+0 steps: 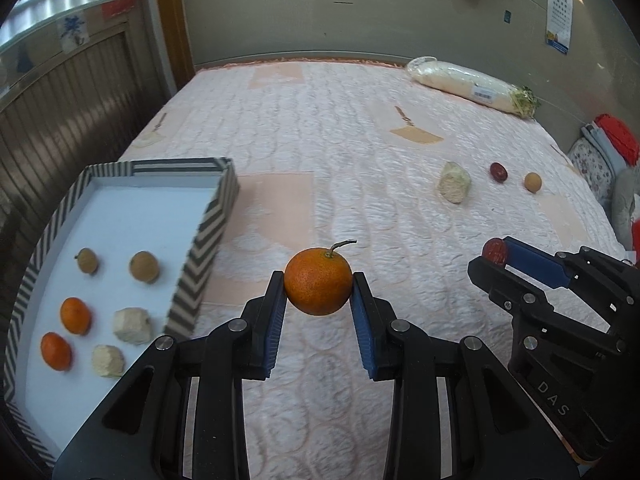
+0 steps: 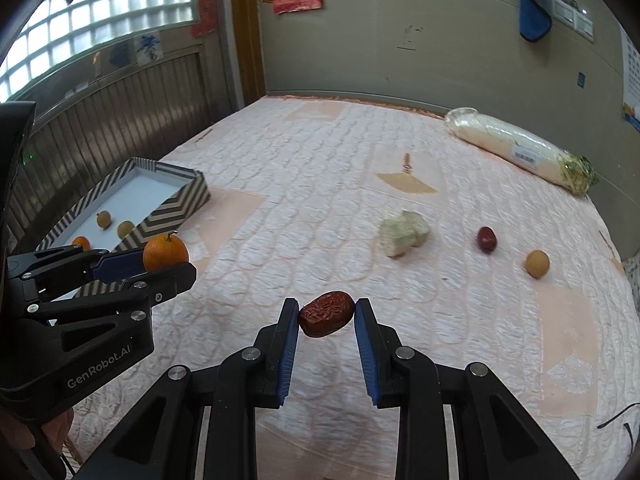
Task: Organize fruits
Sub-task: 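Carry the orange and red date over the white tray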
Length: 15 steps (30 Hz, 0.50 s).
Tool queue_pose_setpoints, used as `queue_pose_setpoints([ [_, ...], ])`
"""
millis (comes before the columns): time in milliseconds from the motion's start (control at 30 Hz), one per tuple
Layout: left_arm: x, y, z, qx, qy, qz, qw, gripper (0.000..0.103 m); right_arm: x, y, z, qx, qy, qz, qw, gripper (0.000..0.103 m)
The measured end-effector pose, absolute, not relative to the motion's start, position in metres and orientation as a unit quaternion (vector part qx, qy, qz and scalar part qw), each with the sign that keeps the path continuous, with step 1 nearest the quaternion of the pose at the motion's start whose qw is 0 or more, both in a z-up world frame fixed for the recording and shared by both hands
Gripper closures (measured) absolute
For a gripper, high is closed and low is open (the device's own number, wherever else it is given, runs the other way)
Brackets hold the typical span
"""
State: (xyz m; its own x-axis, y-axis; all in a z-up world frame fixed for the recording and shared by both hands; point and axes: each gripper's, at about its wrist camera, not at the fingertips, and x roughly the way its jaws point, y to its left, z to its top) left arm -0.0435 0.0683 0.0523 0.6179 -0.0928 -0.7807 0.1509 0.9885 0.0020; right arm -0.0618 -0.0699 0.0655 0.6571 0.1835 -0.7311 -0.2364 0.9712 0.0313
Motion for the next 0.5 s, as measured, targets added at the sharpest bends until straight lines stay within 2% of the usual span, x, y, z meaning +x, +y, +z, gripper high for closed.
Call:
queue_pose_setpoints([
  [500, -0.049, 0.105, 0.065, 0.020, 0.424, -0.034, 0.905, 0.071, -0.061, -0.027, 0.078, -0.062, 0.386, 0.145, 0.909, 0.075],
])
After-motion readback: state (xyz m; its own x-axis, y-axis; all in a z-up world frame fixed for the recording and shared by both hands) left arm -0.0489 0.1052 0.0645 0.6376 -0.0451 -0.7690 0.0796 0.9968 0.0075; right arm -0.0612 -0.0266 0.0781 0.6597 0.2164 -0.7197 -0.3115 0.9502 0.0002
